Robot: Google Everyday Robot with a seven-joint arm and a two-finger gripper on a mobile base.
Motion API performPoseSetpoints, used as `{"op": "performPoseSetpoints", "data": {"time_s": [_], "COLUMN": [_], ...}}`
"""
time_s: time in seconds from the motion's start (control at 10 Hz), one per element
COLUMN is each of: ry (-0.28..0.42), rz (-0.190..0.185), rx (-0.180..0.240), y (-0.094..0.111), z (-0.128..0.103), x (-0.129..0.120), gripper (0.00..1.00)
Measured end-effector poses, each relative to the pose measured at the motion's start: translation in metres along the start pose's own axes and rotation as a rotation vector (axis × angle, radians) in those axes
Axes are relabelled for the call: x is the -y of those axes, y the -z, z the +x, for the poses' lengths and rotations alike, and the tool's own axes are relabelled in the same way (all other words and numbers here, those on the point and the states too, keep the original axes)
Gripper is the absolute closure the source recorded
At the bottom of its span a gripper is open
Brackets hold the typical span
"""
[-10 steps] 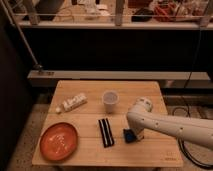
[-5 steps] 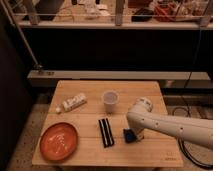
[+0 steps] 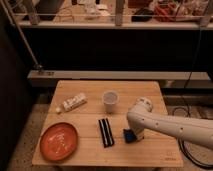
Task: Wipe the white sponge on the table
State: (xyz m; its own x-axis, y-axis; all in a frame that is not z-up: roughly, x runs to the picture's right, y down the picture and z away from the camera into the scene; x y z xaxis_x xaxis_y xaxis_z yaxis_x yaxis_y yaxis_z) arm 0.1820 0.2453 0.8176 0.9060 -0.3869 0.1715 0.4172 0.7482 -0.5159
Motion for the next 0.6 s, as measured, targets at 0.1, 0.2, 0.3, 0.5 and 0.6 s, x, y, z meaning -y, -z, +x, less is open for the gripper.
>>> {"op": "performPoseSetpoints", "data": {"time_s": [0.1, 0.2, 0.3, 0.5, 0.6], "ry": [0.0, -0.001, -0.001, -0.001, -0.003], "rz": [0.0, 0.0, -0.001, -0.001, -0.001], "rx": [0.0, 0.0, -0.001, -0.001, 0.001], "y": [0.0, 0.0004, 0.0006, 0.0006, 0.0009], "z": [0.0, 0.0002, 0.0004, 0.0005, 0.0005], "x": [-0.0002, -0.0001, -0.0003, -0.0004, -0.0018], "gripper": [1.0, 1.0, 1.0, 1.0, 1.0]}}
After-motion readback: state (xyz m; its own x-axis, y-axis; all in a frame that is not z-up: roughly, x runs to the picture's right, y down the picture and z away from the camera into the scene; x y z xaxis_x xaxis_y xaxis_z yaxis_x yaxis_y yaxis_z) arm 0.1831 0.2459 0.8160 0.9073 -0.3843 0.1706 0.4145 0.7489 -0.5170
